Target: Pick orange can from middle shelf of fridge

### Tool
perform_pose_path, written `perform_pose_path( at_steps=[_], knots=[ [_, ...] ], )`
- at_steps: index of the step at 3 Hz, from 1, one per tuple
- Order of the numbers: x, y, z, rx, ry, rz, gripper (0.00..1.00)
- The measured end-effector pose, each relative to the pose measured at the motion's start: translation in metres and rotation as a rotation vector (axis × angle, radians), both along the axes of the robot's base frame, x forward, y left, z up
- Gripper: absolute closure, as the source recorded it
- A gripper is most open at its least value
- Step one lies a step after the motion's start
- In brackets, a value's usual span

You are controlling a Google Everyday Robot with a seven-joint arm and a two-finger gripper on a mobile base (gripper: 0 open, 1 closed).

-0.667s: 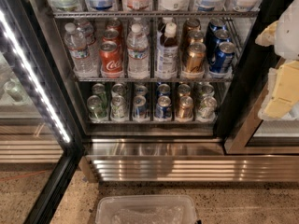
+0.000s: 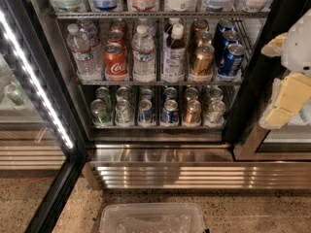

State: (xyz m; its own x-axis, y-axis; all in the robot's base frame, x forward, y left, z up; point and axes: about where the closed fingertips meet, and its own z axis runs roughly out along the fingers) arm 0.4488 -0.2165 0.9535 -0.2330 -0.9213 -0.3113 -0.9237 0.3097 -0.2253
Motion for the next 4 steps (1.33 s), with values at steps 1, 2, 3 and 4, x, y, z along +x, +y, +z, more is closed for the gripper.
perform_pose_path(
  at_steps=[1,2,3,4],
  knots=[
    [0.027,0.008,-0.066,0.225,0.01,-0.005,0.0],
    [0.08,0.039,-0.104,0.448,-0.015,-0.02,0.0],
    [0.09,0.043,-0.12,0.491,-0.002,-0.036,0.0],
    [0.089,0.043,-0.119,0.489,-0.003,-0.035,0.0]
  ],
)
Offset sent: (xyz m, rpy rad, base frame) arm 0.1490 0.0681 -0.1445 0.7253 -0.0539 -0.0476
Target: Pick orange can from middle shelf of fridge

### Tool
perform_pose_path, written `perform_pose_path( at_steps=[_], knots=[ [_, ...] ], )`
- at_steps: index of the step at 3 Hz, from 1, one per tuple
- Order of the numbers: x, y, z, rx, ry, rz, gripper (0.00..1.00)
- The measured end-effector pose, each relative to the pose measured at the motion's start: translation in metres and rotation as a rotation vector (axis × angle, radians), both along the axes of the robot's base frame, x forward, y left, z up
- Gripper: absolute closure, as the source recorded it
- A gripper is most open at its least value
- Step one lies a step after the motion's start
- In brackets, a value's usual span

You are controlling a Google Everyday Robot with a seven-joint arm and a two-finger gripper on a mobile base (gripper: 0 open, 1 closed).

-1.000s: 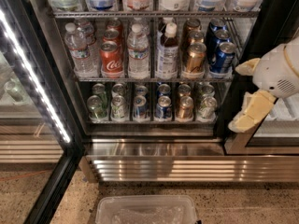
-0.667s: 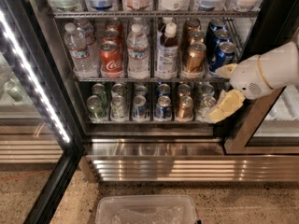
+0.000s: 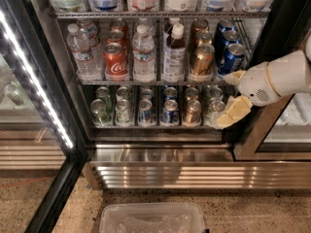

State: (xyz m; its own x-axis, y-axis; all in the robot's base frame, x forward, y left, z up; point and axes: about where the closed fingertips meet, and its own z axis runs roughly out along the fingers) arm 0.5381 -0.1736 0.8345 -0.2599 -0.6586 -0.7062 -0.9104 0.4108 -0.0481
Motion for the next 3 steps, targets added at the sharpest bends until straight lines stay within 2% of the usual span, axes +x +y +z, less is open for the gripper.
perform_pose_path(
  at_steps=[1,2,3],
  knots=[
    [0.02,-0.003,0.002,0.004,-0.067,-0.038,0.0],
    [0.061,-0.005,0.011,0.005,-0.163,-0.06,0.0],
    [0.061,-0.005,0.011,0.005,-0.163,-0.06,0.0]
  ],
)
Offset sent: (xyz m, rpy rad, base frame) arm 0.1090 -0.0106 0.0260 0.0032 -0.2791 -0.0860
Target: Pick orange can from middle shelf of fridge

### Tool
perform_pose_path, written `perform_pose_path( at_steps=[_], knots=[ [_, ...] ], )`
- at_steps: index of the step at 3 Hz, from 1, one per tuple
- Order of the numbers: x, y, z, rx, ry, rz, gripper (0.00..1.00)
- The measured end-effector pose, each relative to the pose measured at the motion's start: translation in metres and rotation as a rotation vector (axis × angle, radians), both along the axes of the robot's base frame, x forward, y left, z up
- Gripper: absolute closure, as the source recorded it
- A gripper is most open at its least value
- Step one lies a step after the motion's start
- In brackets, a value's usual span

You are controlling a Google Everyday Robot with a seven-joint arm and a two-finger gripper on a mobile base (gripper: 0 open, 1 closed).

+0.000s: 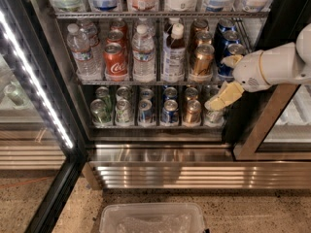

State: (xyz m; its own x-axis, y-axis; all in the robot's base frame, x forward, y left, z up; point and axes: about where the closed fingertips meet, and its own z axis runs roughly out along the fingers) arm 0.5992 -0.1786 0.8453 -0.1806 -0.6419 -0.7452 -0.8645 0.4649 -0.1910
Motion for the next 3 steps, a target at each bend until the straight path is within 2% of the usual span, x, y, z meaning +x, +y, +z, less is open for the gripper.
perform_pose_path(
  at_steps=[1,3],
  knots=[
    [0.002,0.004,-0.002,-0.018,-0.013,-0.008,0.11],
    [0.033,0.009,-0.014,-0.046,-0.042,-0.023,0.09]
  ],
)
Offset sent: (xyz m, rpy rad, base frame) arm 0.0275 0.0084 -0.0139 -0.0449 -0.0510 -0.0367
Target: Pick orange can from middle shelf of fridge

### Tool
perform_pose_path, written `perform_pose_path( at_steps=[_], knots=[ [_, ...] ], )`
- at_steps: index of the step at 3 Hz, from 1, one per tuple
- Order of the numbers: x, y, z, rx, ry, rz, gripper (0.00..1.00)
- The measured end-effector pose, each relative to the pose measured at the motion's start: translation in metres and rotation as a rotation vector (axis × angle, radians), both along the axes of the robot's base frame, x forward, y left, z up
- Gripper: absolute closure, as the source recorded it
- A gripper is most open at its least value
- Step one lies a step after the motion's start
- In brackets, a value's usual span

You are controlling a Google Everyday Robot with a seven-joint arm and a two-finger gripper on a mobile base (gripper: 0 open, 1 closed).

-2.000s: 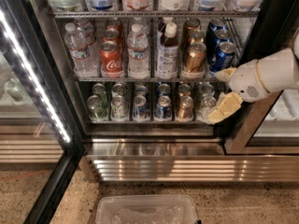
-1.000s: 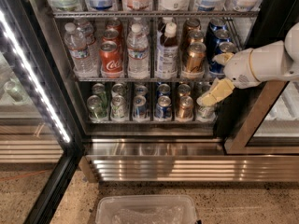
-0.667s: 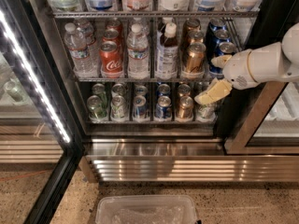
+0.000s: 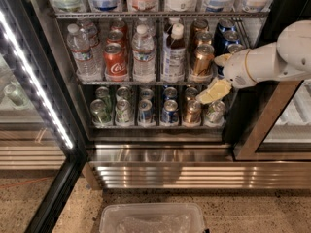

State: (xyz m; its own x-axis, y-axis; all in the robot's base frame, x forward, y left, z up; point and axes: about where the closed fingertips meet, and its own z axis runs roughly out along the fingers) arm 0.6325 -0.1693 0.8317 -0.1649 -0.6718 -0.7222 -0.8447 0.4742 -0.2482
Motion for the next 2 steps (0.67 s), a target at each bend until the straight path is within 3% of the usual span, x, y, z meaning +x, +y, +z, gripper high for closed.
perform_pose_path(
  at_steps=[2],
  knots=[
    [0.041,-0.006,0.008,-0.043,-0.045,-0.034,0.11]
  ],
)
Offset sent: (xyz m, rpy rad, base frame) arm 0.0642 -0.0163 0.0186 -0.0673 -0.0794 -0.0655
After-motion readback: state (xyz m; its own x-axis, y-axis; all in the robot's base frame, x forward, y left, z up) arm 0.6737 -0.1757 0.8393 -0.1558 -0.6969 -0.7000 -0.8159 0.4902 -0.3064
